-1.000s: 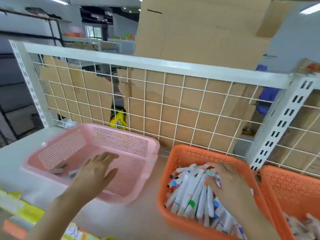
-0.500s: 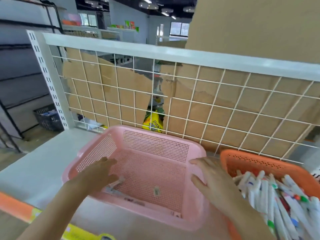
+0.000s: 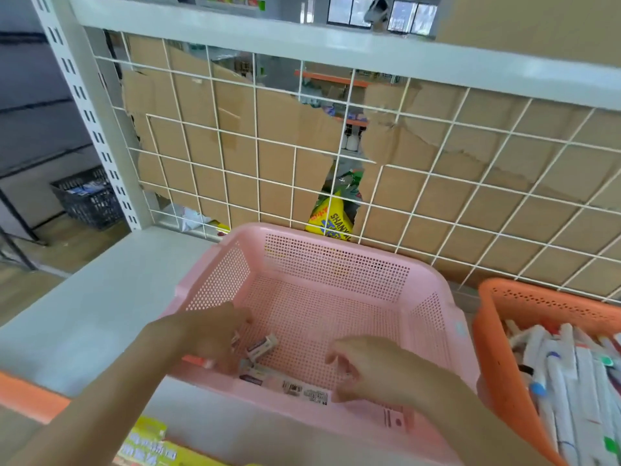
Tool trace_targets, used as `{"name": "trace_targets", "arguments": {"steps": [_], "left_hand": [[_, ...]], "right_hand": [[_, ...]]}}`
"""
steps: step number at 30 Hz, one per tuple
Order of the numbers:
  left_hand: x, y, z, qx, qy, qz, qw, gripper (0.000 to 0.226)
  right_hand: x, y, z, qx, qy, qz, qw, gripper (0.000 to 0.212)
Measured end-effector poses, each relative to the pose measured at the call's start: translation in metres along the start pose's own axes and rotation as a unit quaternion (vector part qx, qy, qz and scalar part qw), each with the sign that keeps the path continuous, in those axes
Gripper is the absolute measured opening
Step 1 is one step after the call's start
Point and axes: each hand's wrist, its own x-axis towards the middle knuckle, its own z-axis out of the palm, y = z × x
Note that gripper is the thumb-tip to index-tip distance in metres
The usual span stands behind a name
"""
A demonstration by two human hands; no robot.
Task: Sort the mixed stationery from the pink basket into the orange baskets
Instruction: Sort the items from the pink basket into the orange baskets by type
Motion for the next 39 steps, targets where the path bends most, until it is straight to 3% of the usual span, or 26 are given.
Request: {"name": "trace_targets", "arguments": {"steps": [3, 7, 12, 17, 28, 35, 39], "left_hand": [[0.002, 0.002, -0.001, 0.003, -0.015, 0.005, 1.0, 0.067], [0.003, 0.003, 0.002, 0.013, 0.002, 0.002, 1.0, 0.058], [0.008, -0.004, 0.002, 0.021, -0.017, 0.005, 1.0, 0.05], [0.008, -0.007, 0.002, 0.039, 0.01, 0.047, 0.998, 0.027], [0.003, -0.009, 0.003, -0.039, 0.125, 0.119, 0.984, 0.013], [0.0, 0.005, -0.002, -0.056, 0.258, 0.155, 0.952, 0.01], [0.005, 0.023, -0.002, -0.031, 0.327, 0.192, 0.925, 0.016]], "right_hand": [[0.01, -0.011, 0.004, -0.055, -0.031, -0.006, 0.998, 0.042], [0.017, -0.018, 0.008, -0.13, -0.008, -0.014, 0.991, 0.029], [0.026, -0.016, 0.01, -0.159, -0.021, 0.004, 0.987, 0.027], [0.025, -0.014, 0.009, -0.118, -0.041, 0.008, 0.992, 0.02], [0.007, 0.002, -0.007, -0.008, 0.123, 0.052, 0.991, 0.022], [-0.032, 0.018, -0.024, -0.015, 0.289, 0.151, 0.945, 0.016], [-0.064, 0.031, -0.022, -0.013, 0.357, 0.22, 0.908, 0.029]]}}
